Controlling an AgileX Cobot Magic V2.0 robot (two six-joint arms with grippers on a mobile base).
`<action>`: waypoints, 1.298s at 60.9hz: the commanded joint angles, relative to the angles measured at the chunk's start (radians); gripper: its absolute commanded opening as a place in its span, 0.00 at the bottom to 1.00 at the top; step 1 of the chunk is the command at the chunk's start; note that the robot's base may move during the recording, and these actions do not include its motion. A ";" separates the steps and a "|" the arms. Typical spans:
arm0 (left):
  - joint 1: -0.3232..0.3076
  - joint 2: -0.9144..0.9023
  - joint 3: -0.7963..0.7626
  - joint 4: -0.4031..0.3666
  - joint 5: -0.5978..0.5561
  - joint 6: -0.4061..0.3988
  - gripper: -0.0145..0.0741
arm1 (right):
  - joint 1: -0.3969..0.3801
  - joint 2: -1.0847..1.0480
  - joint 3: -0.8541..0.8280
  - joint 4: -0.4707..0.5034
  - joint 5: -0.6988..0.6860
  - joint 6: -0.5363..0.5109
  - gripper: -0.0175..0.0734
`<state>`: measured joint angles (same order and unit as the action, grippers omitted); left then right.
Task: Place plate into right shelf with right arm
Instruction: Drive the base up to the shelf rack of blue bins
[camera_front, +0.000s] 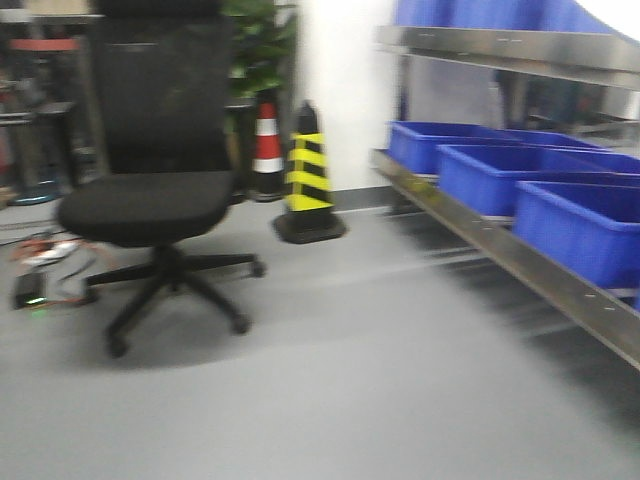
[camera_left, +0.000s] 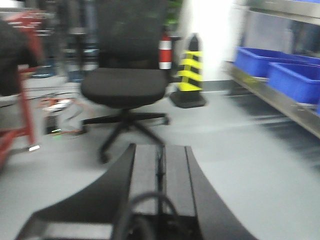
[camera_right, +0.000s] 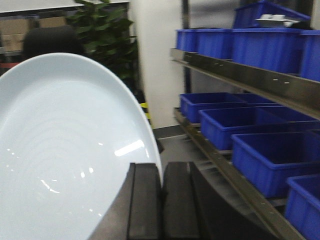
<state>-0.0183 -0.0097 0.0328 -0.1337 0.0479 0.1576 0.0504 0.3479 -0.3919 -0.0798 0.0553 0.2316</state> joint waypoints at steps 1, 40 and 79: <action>-0.002 -0.010 0.010 -0.008 -0.090 -0.007 0.02 | -0.005 0.007 -0.033 -0.008 -0.092 -0.006 0.25; -0.002 -0.010 0.010 -0.008 -0.090 -0.007 0.02 | -0.005 0.007 -0.033 -0.008 -0.092 -0.006 0.25; -0.002 -0.010 0.010 -0.008 -0.090 -0.007 0.02 | -0.005 0.007 -0.033 -0.008 -0.092 -0.006 0.25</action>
<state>-0.0183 -0.0097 0.0328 -0.1337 0.0479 0.1576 0.0504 0.3479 -0.3919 -0.0798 0.0553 0.2316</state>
